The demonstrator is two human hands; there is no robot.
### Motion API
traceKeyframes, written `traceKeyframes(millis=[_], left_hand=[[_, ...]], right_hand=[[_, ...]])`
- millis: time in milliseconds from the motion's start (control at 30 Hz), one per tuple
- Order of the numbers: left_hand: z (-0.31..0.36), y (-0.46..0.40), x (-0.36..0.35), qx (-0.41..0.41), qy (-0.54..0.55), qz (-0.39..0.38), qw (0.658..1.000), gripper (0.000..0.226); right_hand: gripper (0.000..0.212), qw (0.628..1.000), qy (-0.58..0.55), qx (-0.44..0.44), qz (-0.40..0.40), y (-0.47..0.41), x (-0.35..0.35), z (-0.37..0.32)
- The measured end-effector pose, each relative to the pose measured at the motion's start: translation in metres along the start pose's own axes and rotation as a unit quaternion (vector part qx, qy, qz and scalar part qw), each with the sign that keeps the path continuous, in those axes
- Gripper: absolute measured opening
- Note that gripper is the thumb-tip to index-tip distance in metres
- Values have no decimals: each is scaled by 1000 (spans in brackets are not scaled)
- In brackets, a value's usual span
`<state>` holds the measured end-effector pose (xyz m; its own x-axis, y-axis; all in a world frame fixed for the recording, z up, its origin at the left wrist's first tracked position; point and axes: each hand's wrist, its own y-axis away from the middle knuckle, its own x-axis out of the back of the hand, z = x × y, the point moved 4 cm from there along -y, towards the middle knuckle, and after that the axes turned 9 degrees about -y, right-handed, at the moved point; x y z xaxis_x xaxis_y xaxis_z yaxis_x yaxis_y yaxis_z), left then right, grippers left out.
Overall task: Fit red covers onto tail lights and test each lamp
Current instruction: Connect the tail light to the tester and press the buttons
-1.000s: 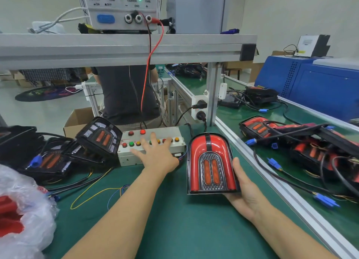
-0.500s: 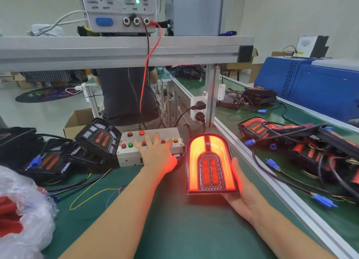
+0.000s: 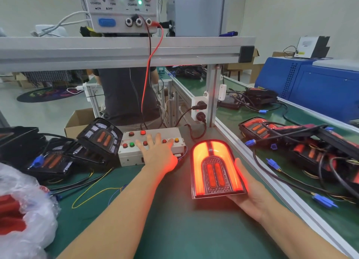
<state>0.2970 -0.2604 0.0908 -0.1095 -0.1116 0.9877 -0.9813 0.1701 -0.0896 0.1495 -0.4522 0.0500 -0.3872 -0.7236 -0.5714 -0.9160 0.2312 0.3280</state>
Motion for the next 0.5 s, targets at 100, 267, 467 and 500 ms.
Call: traceKeyframes(millis=[100,267,467,500], left_hand=[[-1,3,1,-11,-12,-16,1000,68],[-22,14,24,7,105,28,994,61],[-53,49,8,-45,102,-77,991,27],[-55,54,-1,-49,73,-100,991,31]], right_hand=[[45,999,32,-7,12,2,-1,-6],[38,981,190,-41,20,-1,-1,-19],[36,782,611,115,54,-4,-11,-51],[39,746,650,125,68,-4,-14,-54]])
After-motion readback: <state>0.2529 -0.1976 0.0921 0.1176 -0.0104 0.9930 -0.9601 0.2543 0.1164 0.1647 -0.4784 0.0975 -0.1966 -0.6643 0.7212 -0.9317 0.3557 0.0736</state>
